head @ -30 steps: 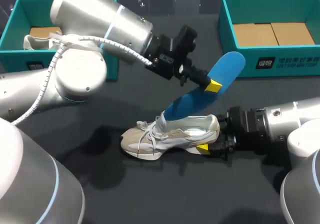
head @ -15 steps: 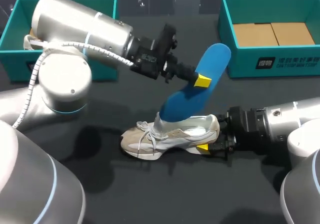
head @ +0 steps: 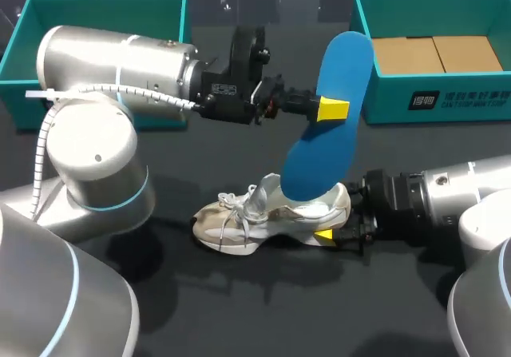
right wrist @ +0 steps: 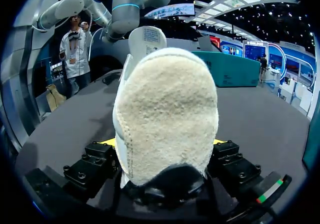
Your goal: Take the shoe out of the shoebox, open the shoe tongue, remove and reinsert the insole, then place the shoe into the shoebox
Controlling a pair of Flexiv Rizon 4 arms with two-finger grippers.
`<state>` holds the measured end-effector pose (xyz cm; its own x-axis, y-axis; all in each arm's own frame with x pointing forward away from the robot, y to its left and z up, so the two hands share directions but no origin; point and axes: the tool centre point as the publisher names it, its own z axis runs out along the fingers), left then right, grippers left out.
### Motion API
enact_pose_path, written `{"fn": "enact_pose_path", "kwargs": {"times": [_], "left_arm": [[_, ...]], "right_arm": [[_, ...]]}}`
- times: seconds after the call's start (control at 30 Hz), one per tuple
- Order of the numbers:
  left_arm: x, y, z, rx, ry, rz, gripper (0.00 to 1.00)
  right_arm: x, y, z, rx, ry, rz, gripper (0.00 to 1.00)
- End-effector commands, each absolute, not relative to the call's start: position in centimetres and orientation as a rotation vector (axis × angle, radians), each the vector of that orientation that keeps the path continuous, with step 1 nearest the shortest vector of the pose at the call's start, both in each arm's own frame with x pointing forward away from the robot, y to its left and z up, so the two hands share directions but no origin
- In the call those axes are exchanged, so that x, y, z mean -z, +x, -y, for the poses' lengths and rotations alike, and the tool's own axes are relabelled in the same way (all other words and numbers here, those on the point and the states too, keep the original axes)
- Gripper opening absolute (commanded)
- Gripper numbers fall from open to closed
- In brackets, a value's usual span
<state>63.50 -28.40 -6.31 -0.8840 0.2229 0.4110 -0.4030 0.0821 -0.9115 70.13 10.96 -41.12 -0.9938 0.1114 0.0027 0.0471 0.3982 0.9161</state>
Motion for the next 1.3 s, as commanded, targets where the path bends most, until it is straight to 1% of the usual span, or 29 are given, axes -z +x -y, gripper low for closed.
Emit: {"fn": "enact_pose_path", "kwargs": {"times": [0.03,0.1,0.53,0.9,1.3], "left_arm": [[6.7,63.0,27.8,-1.926,0.201,1.856,0.0],[6.7,63.0,27.8,-1.926,0.201,1.856,0.0],[5.8,60.4,21.1,-1.997,0.358,1.856,0.0],[5.8,60.4,21.1,-1.997,0.358,1.856,0.0],[5.7,60.0,20.5,-2.064,0.491,1.854,0.0]], "right_arm": [[41.1,70.1,-11.1,-1.678,0.149,-2.583,0.0],[41.1,70.1,-11.1,-1.678,0.149,-2.583,0.0],[41.1,70.1,-11.1,-1.678,0.149,-2.583,0.0],[41.1,70.1,-11.1,-1.678,0.149,-2.583,0.0],[41.1,70.1,-11.1,-1.678,0.149,-2.583,0.0]]}}
